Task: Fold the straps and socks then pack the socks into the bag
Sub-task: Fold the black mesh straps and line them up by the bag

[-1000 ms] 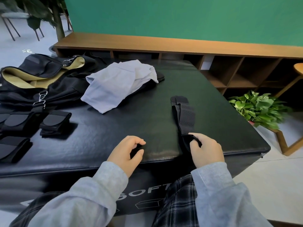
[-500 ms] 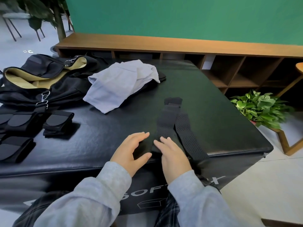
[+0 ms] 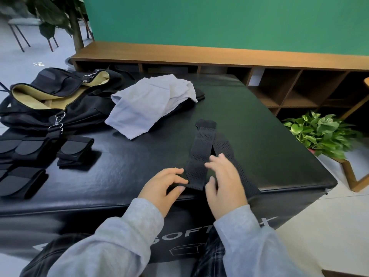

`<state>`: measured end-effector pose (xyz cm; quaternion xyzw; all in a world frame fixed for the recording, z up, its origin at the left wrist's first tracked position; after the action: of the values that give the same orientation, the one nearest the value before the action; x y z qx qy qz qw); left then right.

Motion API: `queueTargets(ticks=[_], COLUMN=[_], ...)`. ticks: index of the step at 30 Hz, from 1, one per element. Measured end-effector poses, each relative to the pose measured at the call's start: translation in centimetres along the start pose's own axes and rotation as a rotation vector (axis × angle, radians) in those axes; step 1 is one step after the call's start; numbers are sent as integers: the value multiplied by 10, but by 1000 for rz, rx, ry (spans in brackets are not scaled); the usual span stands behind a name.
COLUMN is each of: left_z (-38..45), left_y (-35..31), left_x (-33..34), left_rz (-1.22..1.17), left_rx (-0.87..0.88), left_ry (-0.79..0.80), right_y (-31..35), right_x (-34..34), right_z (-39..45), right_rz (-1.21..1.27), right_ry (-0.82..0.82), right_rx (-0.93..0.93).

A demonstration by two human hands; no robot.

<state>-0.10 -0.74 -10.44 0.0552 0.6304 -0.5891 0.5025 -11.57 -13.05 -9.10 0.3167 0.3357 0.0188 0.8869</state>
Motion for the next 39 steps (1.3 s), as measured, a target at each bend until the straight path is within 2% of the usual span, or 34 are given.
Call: queueTargets(ticks=[2, 5, 7, 12, 18, 20, 23, 27, 32, 35, 37, 39], left_z=[0, 1, -2, -12, -23, -25, -31, -32, -33, -33, -32, -30], left_y=[0, 3, 3, 0, 2, 10, 23, 24, 7, -1, -3, -2], left_x=[-1, 0, -2, -9, -26, -29, -33, -38, -29, -23, -20, -17], left_rz=[-15, -163, -230, -216, -25, 140, 243, 300, 290, 249, 229, 192], left_rx=[-2, -72, -126, -147, -79, -56, -135, -231, -171, -133, -145, -150], left_ry=[-8, -41, -73, -98, -115, -140, -106, -105, -77, -68, -82, -110], right_y=[-7, -23, -33, -36, -34, -33, -33, -33, -31, -20, -4, 12], right_x=[-10, -13, -10, -8, -7, -8, -7, -6, -7, -5, 1, 9], right_z=[10, 6, 0, 3, 1, 1, 1, -1, -3, -2, -1, -3], right_rz=[-137, -360, -459, -495, -522, -526, -523, -522, -526, -473, -305, -119], right_ry=[-1, 317, 453, 464, 455, 444, 447, 431, 412, 295, 152, 97], right_rx=[74, 342, 416, 450, 459, 465, 484, 498, 515, 345, 115, -50])
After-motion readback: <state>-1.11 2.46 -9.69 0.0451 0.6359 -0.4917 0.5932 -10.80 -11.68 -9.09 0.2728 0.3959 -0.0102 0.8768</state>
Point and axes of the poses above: each hand's wrist, its own z-axis towards the middle knuckle, its own x-axis out of the palm, y = z × x, the point moved 3 cm from there along z, towards the middle knuckle, and after that the axes turned 5 degrees about z, right-handed, at the moved point
